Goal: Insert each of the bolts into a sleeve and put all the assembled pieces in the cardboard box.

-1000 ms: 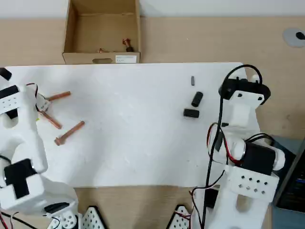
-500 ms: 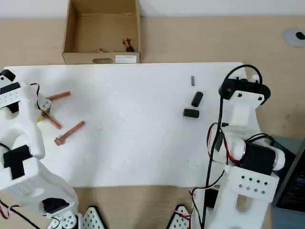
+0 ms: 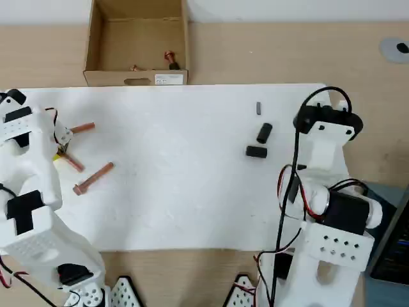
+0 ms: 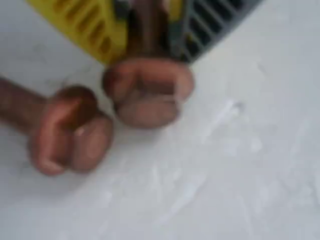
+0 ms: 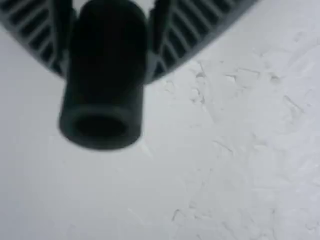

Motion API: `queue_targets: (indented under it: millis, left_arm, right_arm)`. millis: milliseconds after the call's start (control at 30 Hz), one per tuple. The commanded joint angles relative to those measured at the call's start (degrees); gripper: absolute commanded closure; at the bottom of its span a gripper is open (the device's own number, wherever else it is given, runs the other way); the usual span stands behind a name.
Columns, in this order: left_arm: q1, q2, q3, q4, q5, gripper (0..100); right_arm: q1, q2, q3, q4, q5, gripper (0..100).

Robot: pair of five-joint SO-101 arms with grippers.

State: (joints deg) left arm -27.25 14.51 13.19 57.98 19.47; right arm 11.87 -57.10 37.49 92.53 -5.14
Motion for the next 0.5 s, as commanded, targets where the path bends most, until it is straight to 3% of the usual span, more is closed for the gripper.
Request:
queue_targets:
  millis: [0,200,467]
  left_arm:
    - [0.88,-0.31,-1.05,2.99,-0.09,100]
    - [3.87,-3.65,-7.47,13.45,-0.09,100]
    - [10.99,-23.43,-8.09,21.19,-0.44,100]
  right_arm:
    - [0.31,-1.01,-1.27,-0.79,-0.18,98.9]
    - [0.22,-1.01,-9.19,0.53,0.0,98.9]
    - [0.4,-1.1,-11.56,5.54,0.09,98.9]
